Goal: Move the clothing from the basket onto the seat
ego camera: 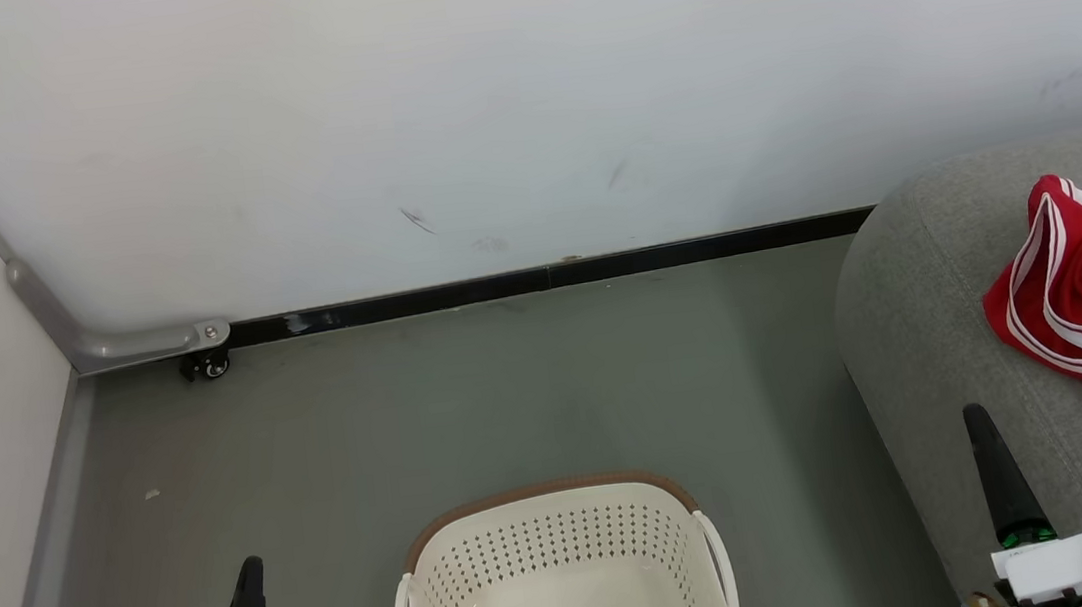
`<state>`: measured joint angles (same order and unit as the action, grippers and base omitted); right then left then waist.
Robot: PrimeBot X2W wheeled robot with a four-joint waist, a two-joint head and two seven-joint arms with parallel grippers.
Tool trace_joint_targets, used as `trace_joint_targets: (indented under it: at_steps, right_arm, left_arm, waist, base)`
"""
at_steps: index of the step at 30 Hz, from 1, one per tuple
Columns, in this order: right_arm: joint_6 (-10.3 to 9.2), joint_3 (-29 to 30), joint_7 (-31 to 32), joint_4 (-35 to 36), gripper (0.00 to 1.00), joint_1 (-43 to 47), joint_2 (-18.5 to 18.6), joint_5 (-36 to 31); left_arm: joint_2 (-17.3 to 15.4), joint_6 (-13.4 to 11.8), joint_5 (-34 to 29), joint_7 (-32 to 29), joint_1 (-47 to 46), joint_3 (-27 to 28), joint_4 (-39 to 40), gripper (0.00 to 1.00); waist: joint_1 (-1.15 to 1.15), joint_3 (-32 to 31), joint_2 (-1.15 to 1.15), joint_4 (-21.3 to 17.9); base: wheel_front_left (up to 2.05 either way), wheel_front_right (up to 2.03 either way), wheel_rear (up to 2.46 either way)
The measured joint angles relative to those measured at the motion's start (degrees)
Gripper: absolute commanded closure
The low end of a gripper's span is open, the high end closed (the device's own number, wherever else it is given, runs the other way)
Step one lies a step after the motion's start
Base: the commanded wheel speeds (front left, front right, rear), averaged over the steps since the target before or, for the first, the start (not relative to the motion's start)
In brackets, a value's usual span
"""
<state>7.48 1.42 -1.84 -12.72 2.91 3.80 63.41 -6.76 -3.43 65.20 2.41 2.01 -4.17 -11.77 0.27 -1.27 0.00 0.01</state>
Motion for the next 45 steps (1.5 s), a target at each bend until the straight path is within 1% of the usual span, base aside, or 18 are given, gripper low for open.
trace_joint_targets:
  at_steps: [5,10,22,36,45]
  right_arm:
    - [0.0,0.2,0.6,-0.3,1.0,-0.9,0.2,4.4]
    - [0.0,0.3,1.2,-0.6,1.0,-1.1,0.3,8.6]
    - [0.0,0.8,2.4,-1.1,1.0,-3.4,0.9,19.7]
    - [-0.01,1.5,3.9,-2.0,1.0,-5.8,1.5,31.4]
    - [-0.01,1.6,3.9,-2.1,1.0,-5.9,1.5,32.5]
  left_arm:
    - [0.3,1.4,3.7,-0.9,-0.3,1.0,-0.4,1.0]
    - [0.8,2.6,7.3,-2.0,-1.3,1.9,-0.6,1.0]
    - [2.0,6.1,17.0,-4.5,-2.5,4.4,-1.5,1.0]
    - [3.4,9.4,27.3,-7.0,-4.3,7.1,-2.5,1.0]
    - [3.6,9.7,27.9,-7.2,-4.6,7.3,-2.9,1.0]
  waist:
    - [-0.13,0.3,0.0,0.0]
    - [-0.19,0.6,0.0,0.0]
    - [-0.23,1.1,0.0,0.0]
    - [-0.24,1.4,0.0,0.0]
    - [-0.24,1.4,0.0,0.0]
  base:
    - [0.0,0.0,0.0]
    - [0.0,0.0,0.0]
    - [0.0,0.0,0.0]
    - [0.0,0.0,0.0]
    - [0.0,0.0,0.0]
